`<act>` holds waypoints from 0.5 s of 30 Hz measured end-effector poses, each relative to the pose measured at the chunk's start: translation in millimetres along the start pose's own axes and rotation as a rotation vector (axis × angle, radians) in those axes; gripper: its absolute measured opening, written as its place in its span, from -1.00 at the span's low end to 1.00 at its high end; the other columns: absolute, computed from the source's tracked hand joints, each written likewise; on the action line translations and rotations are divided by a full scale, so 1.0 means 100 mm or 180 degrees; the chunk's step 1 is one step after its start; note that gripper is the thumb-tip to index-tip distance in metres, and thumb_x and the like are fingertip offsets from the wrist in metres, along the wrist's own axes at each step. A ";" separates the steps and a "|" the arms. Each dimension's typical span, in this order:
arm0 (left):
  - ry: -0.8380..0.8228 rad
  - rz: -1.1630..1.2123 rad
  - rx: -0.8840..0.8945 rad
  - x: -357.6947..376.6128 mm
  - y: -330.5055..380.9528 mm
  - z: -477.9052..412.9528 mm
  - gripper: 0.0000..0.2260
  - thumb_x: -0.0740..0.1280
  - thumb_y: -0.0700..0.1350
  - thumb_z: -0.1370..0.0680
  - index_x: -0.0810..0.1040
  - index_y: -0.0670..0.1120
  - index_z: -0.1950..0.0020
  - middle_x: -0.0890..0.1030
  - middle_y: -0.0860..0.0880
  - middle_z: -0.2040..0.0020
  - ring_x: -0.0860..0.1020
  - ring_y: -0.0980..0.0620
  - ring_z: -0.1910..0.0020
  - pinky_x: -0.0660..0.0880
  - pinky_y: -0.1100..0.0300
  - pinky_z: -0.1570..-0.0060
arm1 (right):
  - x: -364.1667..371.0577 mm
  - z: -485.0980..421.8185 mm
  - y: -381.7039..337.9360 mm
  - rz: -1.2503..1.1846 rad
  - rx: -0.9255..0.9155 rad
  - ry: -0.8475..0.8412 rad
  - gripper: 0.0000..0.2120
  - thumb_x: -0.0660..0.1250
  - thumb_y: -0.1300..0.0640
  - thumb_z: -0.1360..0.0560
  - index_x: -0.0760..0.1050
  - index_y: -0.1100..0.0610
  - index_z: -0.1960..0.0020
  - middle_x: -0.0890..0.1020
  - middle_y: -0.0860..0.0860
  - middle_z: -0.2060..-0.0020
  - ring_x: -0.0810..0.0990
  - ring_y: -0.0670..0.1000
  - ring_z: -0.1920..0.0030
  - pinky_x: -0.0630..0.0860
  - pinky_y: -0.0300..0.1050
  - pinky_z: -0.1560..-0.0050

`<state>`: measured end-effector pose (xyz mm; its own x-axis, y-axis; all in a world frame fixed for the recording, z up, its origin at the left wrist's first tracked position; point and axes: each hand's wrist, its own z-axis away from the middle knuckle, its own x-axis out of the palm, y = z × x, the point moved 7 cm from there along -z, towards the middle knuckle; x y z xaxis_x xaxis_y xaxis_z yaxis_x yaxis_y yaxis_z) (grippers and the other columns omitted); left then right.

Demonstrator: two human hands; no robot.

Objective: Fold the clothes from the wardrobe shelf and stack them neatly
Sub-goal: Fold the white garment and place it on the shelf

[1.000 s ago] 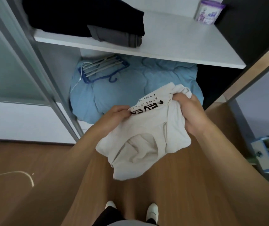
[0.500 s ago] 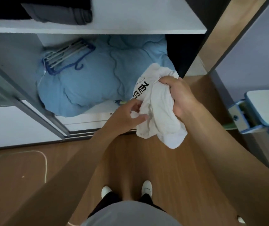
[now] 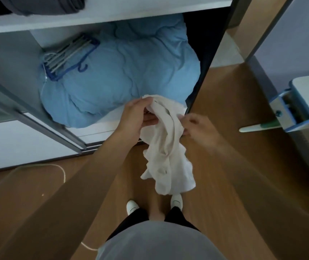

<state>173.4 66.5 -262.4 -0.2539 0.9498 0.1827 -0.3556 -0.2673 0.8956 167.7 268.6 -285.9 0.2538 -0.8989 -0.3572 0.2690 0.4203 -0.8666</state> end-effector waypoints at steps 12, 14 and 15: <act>0.0474 0.0481 0.0028 -0.61 0.01 0.21 -0.74 0.21 -0.13 -0.67 0.55 -0.26 -0.24 0.73 -0.19 -0.02 0.71 -0.15 0.00 0.65 0.08 0.05 | 0.79 0.05 -0.20 0.0373 -0.0358 -0.0174 -0.79 0.25 0.17 -0.62 0.51 0.20 -0.22 0.62 0.10 -0.03 0.61 0.06 -0.04 0.54 -0.22 0.01; 0.0643 0.0278 -0.0012 -0.80 -0.04 0.26 -0.78 0.24 -0.10 -0.66 0.58 -0.21 -0.16 0.74 -0.17 0.05 0.72 -0.16 0.06 0.65 0.08 0.09 | 0.62 0.02 -0.33 0.0069 -0.0455 0.0309 -0.78 0.19 0.22 -0.63 0.55 0.18 -0.20 0.63 0.03 0.01 0.59 -0.01 -0.01 0.50 -0.37 0.10; 0.0811 -0.0079 0.0003 -0.91 -0.07 0.29 -0.81 0.25 -0.08 -0.65 0.58 -0.16 -0.09 0.74 -0.14 0.10 0.72 -0.16 0.09 0.65 0.09 0.13 | 0.53 0.02 -0.42 -0.0050 -0.0600 0.0458 -0.76 0.18 0.24 -0.63 0.57 0.15 -0.19 0.63 -0.02 0.04 0.59 -0.07 0.02 0.48 -0.45 0.13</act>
<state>225.1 -13.6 -273.6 -0.4637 0.8844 0.0526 -0.3637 -0.2442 0.8990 171.2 203.7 -267.6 0.1124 -0.9192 -0.3775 0.0903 0.3878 -0.9173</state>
